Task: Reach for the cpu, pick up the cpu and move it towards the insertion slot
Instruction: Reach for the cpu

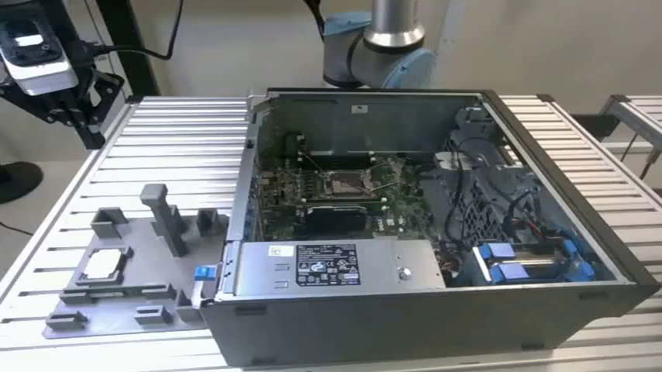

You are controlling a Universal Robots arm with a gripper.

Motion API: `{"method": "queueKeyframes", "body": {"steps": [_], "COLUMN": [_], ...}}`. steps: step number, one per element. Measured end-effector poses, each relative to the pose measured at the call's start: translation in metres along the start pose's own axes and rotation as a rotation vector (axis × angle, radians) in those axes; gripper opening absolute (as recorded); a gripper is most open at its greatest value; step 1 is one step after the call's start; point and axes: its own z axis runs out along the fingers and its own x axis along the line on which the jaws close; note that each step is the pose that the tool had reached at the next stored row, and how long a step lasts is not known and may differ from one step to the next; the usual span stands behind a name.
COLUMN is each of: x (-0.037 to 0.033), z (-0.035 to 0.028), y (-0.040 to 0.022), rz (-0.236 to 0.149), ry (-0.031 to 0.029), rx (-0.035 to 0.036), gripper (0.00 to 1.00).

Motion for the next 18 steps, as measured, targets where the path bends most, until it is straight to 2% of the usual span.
{"method": "queueKeyframes", "body": {"steps": [13, 14, 18], "x": [0.0001, 0.0003, 0.0019], "z": [-0.0001, -0.0002, 0.0], "y": [-0.0006, -0.0027, -0.0178], "rz": [0.0, 0.0, 0.0], "ry": [0.0001, 0.0002, -0.0001], "rx": [0.0, -0.0001, -0.0008], "gripper": [0.0, 0.0, 0.0]}}
